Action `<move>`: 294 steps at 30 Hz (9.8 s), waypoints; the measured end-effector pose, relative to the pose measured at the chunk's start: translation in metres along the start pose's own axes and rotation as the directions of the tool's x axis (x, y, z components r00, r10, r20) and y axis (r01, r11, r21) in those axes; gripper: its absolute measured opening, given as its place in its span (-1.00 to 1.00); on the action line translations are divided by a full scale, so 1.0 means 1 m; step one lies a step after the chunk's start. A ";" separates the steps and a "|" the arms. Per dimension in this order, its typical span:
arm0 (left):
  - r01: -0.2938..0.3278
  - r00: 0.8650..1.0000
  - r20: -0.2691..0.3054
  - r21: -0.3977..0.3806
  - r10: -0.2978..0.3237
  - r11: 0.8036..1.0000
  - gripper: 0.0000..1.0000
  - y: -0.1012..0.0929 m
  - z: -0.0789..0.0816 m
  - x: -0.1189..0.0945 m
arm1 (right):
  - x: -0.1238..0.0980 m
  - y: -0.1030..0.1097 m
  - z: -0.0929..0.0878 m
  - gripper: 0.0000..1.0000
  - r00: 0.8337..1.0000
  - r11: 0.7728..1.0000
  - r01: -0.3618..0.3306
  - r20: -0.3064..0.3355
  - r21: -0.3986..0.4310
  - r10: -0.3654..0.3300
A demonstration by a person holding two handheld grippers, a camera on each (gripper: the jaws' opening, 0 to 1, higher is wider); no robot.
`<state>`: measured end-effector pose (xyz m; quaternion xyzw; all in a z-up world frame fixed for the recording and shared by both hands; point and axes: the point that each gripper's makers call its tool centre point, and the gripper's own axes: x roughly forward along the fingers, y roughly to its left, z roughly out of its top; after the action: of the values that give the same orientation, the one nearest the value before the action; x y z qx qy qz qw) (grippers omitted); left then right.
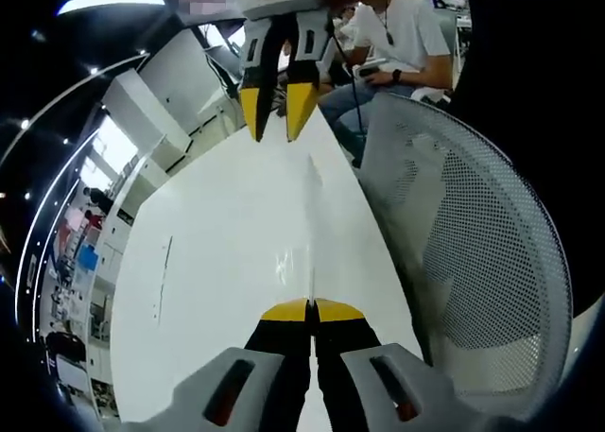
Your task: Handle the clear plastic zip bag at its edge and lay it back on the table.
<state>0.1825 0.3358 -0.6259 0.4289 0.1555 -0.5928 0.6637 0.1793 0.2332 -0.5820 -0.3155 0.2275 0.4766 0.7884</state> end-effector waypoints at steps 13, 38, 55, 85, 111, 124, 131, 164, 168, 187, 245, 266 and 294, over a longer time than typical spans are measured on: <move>-0.004 1.000 0.004 -0.005 0.004 1.000 -1.00 -0.001 0.003 0.000 | 0.018 0.008 -0.005 -0.72 0.999 0.999 -0.039 -0.009 0.003 0.039; -0.002 1.000 0.011 0.003 0.002 1.000 -1.00 0.000 0.008 0.004 | 0.037 0.015 -0.015 -0.73 0.995 0.994 -0.098 -0.023 0.047 0.099; -0.015 1.000 0.008 -0.027 0.015 1.000 -1.00 0.002 0.008 0.005 | 0.042 0.035 -0.015 -0.75 0.989 0.986 -0.146 -0.017 0.085 0.148; -0.039 0.992 0.119 -0.058 0.046 0.998 -0.82 0.010 0.037 -0.009 | 0.054 0.034 -0.007 -1.00 0.987 0.984 -0.156 -0.011 0.087 0.158; -0.060 0.998 0.042 0.177 0.054 0.982 -0.97 -0.002 0.060 0.031 | 0.044 0.016 0.009 -1.00 0.993 0.977 -0.118 0.023 0.180 0.116; -0.075 0.997 0.001 0.151 0.075 0.986 -1.00 -0.002 0.045 0.030 | 0.027 -0.030 0.016 -1.00 0.997 0.978 0.065 0.037 0.196 -0.073; -0.117 0.993 -0.003 0.121 0.118 0.986 -1.00 0.004 0.039 0.026 | 0.015 -0.062 0.018 -1.00 0.975 0.954 0.196 0.059 0.226 -0.214; -0.130 0.985 0.102 -0.067 0.136 0.989 -1.00 0.027 0.045 0.013 | 0.012 -0.062 0.032 -1.00 0.961 0.960 0.260 0.074 0.104 -0.268; -0.135 0.976 0.155 -0.100 0.150 0.986 -1.00 0.033 0.045 0.009 | 0.020 -0.056 0.031 -1.00 0.963 0.964 0.261 0.052 0.055 -0.264; -0.152 0.928 0.251 -0.422 0.276 0.894 -0.70 0.028 0.027 -0.042 | 0.050 -0.040 0.025 -1.00 0.971 0.969 0.237 0.035 -0.076 -0.235; -0.236 0.929 0.085 -0.616 0.361 0.752 -0.20 -0.036 -0.064 -0.058 | 0.185 -0.025 -0.047 -1.00 0.991 0.959 0.059 -0.097 -0.276 -0.089; -0.238 0.928 0.078 -0.627 0.364 0.742 -0.19 -0.039 -0.066 -0.049 | 0.167 -0.023 -0.070 -0.81 0.993 0.991 0.091 -0.078 0.097 -0.084; -0.294 0.907 0.042 -0.648 0.419 0.702 0.11 -0.035 -0.066 -0.036 | 0.051 -0.008 -0.099 0.32 0.974 0.908 0.209 0.006 0.364 -0.226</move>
<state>0.1612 0.4111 -0.6518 0.1471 0.1947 -0.4033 0.8819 0.2031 0.1910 -0.6829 -0.1774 0.2556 0.3433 0.8862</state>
